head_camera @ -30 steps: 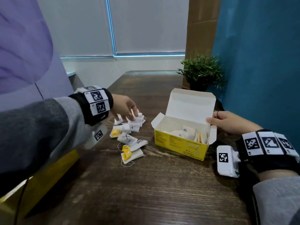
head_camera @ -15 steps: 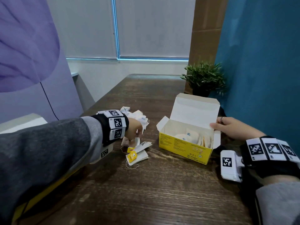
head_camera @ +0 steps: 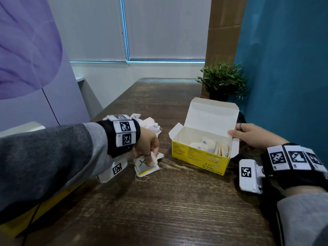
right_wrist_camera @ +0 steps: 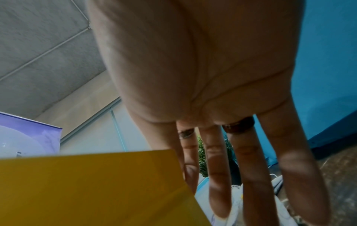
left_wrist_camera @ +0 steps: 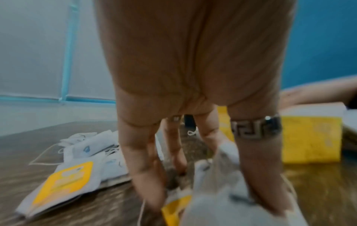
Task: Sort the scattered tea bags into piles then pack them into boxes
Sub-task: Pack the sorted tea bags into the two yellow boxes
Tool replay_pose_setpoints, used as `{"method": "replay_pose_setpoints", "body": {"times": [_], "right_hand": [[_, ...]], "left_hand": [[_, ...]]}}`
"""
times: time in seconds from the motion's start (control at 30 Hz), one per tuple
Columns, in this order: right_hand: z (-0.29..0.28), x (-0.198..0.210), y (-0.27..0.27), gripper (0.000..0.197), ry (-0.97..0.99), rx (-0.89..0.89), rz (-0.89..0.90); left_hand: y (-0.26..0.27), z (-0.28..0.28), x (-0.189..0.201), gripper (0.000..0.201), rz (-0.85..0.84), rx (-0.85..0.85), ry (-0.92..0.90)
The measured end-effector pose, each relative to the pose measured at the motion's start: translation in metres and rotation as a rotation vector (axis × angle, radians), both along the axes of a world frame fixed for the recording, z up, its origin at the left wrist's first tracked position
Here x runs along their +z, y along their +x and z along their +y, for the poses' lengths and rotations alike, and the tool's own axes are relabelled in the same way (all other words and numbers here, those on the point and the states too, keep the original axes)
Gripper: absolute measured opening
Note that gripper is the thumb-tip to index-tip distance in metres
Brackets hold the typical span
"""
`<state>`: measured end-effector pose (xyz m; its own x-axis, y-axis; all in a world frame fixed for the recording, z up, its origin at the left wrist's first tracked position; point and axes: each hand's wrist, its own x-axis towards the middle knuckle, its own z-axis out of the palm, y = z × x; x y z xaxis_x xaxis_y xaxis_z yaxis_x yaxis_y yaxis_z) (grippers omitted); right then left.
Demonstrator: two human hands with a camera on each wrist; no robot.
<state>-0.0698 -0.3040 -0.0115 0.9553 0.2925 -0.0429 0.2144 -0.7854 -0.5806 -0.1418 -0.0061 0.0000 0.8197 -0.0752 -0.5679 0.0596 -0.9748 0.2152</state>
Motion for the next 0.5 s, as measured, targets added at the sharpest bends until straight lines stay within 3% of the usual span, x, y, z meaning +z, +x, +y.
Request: {"method": "replay_pose_setpoints", "body": {"times": [0.27,0.5], "right_hand": [[0.001,0.000,0.001,0.034,0.000,-0.011,-0.005],[0.000,0.002,-0.002,0.029,0.001,-0.004,-0.004]], "left_hand": [[0.005,-0.004,-0.011,0.027,-0.051,-0.095,0.062],[0.003,-0.001,0.030,0.025,-0.083,-0.013,-0.332]]}}
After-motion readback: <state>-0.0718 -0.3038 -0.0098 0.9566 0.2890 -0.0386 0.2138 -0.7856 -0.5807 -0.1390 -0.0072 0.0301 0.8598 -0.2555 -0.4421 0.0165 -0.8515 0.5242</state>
